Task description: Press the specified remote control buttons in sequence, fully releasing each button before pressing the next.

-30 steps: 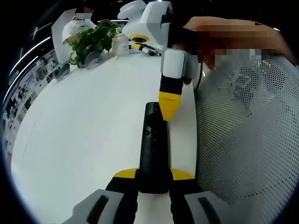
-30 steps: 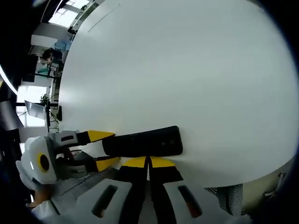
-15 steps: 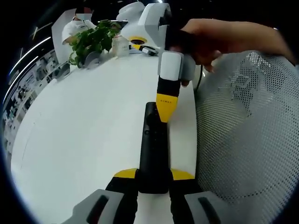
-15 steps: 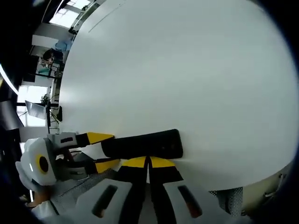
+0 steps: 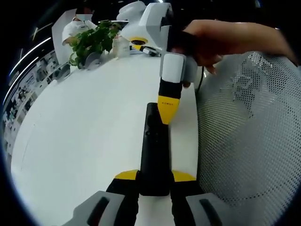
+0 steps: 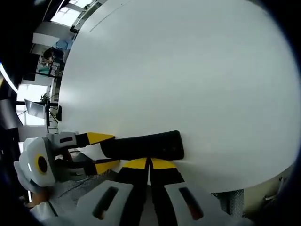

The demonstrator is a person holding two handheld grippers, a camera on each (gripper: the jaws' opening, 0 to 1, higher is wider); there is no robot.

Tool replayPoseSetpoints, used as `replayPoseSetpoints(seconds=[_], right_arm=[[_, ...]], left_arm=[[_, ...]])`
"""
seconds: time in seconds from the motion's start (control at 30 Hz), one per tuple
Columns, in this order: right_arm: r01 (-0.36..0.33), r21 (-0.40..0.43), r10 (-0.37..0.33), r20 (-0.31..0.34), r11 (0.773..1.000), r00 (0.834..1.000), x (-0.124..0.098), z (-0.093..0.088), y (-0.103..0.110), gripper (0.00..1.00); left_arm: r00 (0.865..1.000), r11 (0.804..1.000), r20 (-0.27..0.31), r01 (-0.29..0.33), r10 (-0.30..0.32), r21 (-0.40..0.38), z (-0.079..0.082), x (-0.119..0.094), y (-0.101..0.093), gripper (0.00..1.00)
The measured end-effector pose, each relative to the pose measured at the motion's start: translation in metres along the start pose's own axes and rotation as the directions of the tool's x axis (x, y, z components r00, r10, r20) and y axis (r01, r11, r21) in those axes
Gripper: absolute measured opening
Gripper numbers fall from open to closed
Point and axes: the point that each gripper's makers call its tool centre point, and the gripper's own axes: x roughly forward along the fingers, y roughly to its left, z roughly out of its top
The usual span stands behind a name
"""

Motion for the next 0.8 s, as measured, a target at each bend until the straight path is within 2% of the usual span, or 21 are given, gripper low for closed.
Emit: replayPoseSetpoints(seconds=[0.17, 0.4, 0.57, 0.8], right_arm=[[-0.020, 0.023, 0.019, 0.017, 1.000, 1.000, -0.001, 0.002, 0.002, 0.00], [-0.038, 0.010, 0.038, 0.061, 0.999, 0.997, -0.004, 0.010, 0.007, 0.00], [-0.011, -0.019, 0.013, 0.100, 1.000, 0.995, -0.004, 0.017, 0.005, 0.00], [0.008, -0.061, -0.002, 0.092, 0.998, 0.996, 0.000, 0.017, 0.006, 0.00]], left_arm=[[1.000, 1.000, -0.001, -0.001, 0.001, 0.002, 0.000, 0.000, 0.000, 0.25], [1.000, 1.000, -0.001, 0.000, 0.000, 0.005, 0.000, 0.000, 0.000, 0.25], [1.000, 1.000, 0.000, 0.001, -0.001, 0.006, 0.000, 0.000, 0.000, 0.25], [1.000, 1.000, 0.000, 0.001, -0.001, 0.004, 0.000, 0.000, 0.000, 0.25]])
